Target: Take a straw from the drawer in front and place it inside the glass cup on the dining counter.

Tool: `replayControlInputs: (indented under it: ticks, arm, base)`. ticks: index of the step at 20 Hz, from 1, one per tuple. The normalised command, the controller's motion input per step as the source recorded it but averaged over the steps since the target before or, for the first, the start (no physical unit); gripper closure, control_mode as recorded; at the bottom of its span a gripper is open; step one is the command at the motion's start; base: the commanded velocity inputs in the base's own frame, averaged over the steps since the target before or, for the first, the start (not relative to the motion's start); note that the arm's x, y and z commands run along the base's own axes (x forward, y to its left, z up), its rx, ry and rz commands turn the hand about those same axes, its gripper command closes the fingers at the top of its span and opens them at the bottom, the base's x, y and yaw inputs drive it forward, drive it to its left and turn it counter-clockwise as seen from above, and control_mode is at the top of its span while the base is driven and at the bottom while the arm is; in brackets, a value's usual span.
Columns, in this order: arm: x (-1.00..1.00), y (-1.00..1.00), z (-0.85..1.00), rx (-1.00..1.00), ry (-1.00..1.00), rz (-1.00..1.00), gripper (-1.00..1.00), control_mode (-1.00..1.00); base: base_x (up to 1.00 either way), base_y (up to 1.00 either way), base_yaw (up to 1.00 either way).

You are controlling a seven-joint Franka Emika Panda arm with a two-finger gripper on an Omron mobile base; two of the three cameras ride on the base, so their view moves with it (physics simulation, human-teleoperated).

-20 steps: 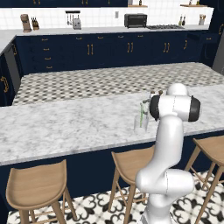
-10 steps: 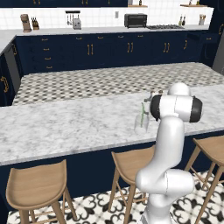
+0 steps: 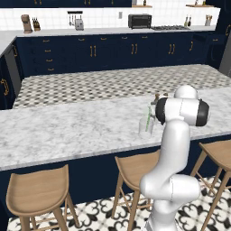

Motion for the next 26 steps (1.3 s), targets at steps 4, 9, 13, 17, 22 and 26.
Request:
replayControlInputs:
  ticks: [4,9,13,17,22,26]
  arm:
    - [0.00,0.14,0.02,-0.02,-0.18,0.00,-1.00,-1.00]
    - [-0.01,0.02,0.00,-0.04,-0.22,0.00,-1.00,-1.00]
    - [-0.07,-0.07,0.00,-0.02,-0.21,0.00,-1.00,-1.00]
    - [-0.04,-0.23,0.00,0.00,-0.08,0.00,-1.00,-1.00]
    - [-0.10,-0.33,0.13,0.00,-0.01,0.00,-1.00,-1.00]
    - [-0.54,-0.25,0.39,0.00,-0.10,-0.03,-1.00,-1.00]
  base:
    - [0.00,0.00,0.00]
    - [0.00,0.00,0.00]
    - [0.00,0.00,0.00]
    - [0.00,0.00,0.00]
    - [0.00,0.00,0.00]
    - [0.00,0.00,0.00]
